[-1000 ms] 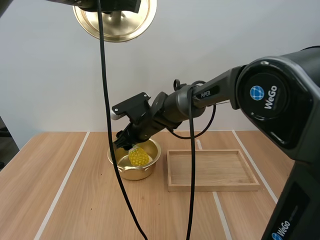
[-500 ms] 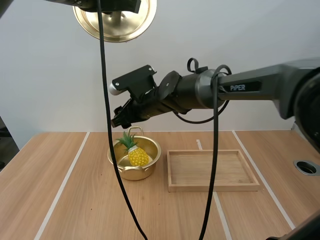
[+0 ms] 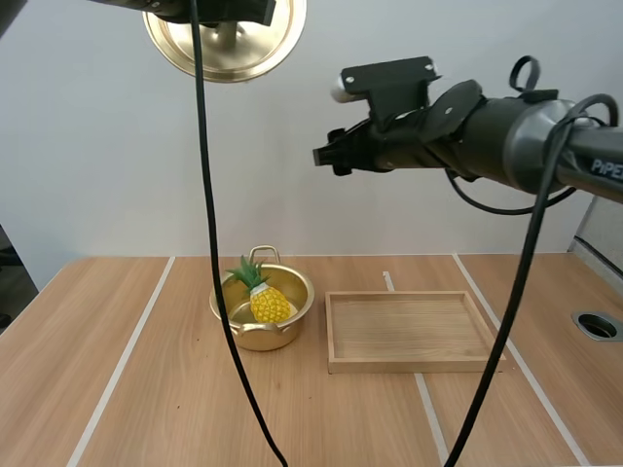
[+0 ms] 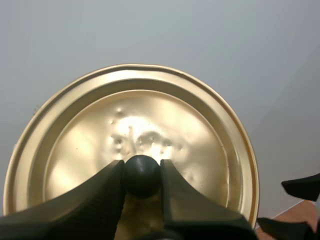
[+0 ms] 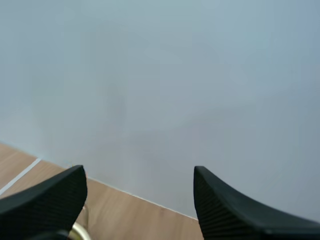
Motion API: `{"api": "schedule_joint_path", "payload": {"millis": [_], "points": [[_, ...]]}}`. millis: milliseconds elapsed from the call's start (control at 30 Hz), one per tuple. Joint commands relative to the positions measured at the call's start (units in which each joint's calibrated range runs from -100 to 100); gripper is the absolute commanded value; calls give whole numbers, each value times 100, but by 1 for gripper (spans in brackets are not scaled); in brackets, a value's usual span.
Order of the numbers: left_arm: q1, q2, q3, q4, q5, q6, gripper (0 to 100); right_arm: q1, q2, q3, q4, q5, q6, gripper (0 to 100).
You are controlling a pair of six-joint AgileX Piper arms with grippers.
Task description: Open the pot, put the pineapple inside, and close it
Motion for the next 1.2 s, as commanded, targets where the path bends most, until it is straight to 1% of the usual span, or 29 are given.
{"api": "schedule_joint_path", "payload": {"millis": [0,167,333,400,433,467,567,600,633,733,800,867,1033,1167], "points": [[-16,-50,-59,-34,-196,-40,0,-1057,-828,-38,-47,843,423,100],[-16,-50,-59,-34,-196,-40,0,-1324,-1212,-38,-47,975,434,100],[-16,-50,-59,-34,-196,-40,0,-1415,-1612,-38,-56,1022,514,100],[-16,-50,-59,-34,-196,-40,0,-1451,-1718,-38,-237,1022,514,100],[-16,-50,-59,-34,-196,-40,0,-1462,-1756,-38,-444,1022,514,93],[-16,-50,-59,-34,-196,-40,0,-1471,-1799,-38,-658,1038,514,81],[-16,-50,-59,-34,-196,-40,0,-1470,-1881,-38,-1399,1366,696,28],[-16,-50,-59,-34,-196,-40,0,-1470,-1897,-38,-1548,1523,831,5],[-16,-50,-59,-34,-196,-40,0,-1470,-1946,-38,-1604,1673,986,0],[-16,-50,-59,-34,-196,-40,0,-1479,-2025,-38,-1593,2119,1466,0],[-16,-50,-59,-34,-196,-40,0,-1494,-2074,-38,-1615,2400,1655,0],[-16,-50,-59,-34,-196,-40,0,-1548,-2146,-38,-1635,2630,1668,0],[-16,-50,-59,-34,-196,-40,0,-1739,-2514,40,-1897,2660,1700,0],[-16,-50,-59,-34,-196,-40,0,-1806,-2902,40,-1897,2660,1709,0]]}}
